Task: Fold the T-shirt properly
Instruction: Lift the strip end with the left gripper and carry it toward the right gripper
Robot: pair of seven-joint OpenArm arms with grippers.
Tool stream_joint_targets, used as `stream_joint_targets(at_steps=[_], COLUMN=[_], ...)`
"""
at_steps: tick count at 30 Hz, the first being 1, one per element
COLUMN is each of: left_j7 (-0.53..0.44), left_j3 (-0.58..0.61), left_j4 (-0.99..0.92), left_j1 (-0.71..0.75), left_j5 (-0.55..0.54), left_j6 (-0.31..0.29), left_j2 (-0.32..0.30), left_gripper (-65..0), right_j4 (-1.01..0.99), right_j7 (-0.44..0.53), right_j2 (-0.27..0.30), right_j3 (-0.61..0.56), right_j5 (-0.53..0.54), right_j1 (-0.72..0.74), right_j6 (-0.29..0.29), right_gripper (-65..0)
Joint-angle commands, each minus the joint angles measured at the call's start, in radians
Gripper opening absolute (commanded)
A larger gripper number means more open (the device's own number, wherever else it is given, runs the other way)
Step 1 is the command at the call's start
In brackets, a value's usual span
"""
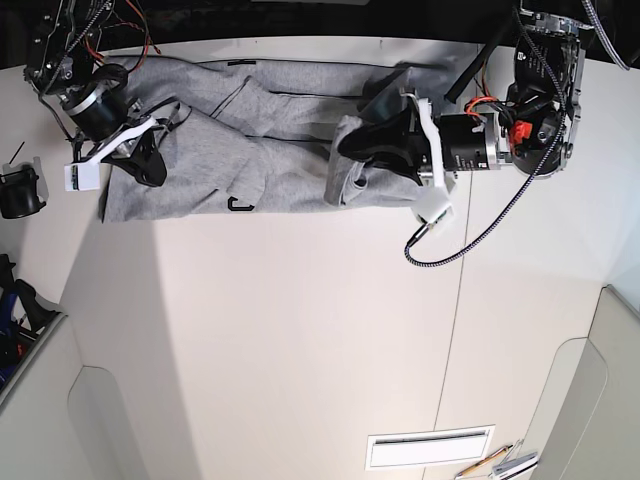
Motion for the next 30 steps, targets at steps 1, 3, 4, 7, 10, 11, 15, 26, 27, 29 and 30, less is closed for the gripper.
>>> stream_joint_targets(at_steps=[1, 3, 4, 7, 10, 11, 15, 26, 27, 29, 30], left_j7=[-0.019, -0.028, -0.035, -0.064, -0.071, -0.071, -0.071, -0.187, -0.222, -0.277, -0.288], left_j3=[-0.001, -0.001, -0.001, -0.001, -0.001, -0.001, -0.002, -0.023, -0.023, -0.023, -0.023], left_j4=[0.014, 0.014, 0.014, 0.014, 0.014, 0.015, 0.015, 0.015, 0.015, 0.015, 0.015], left_j1=[-0.008, -0.008, -0.008, -0.008, -0.008, -0.008, -0.008, -0.008, -0.008, -0.008, -0.008], left_j5=[-0.031, -0.029, -0.023, -0.011, -0.022, -0.031, -0.043, 0.281, 0.332, 0.399, 0.402], left_j6=[-0.006, -0.006, -0.006, -0.006, -0.006, -0.006, -0.006, -0.006, -0.006, -0.006, -0.006], left_j2=[0.001, 0.01, 0.014, 0.018, 0.018, 0.018, 0.018, 0.018, 0.018, 0.018, 0.018], left_gripper=[-65.0, -57.4, -50.1, -32.1, -27.0, -27.0, -27.0, -27.0, -26.9, -26.9, -26.9], right_j4=[0.016, 0.016, 0.016, 0.016, 0.016, 0.016, 0.016, 0.016, 0.016, 0.016, 0.016], right_j7=[0.019, 0.019, 0.019, 0.019, 0.019, 0.019, 0.019, 0.019, 0.019, 0.019, 0.019], right_j2=[0.01, 0.01, 0.01, 0.01, 0.01, 0.01, 0.01, 0.01, 0.01, 0.01, 0.01], right_j3=[0.004, 0.004, 0.004, 0.004, 0.004, 0.004, 0.004, 0.004, 0.004, 0.004, 0.004], right_j5=[0.018, 0.018, 0.018, 0.018, 0.019, 0.019, 0.019, 0.019, 0.019, 0.019, 0.019], right_j1=[0.005, 0.005, 0.005, 0.005, 0.005, 0.005, 0.005, 0.005, 0.005, 0.005, 0.005], right_j6=[0.004, 0.004, 0.004, 0.004, 0.004, 0.004, 0.004, 0.004, 0.004, 0.004, 0.004], right_gripper=[-65.0, -65.0, -65.0, -65.0, -63.6, -61.0, -56.3, -56.3, -56.3, -56.3, -56.3])
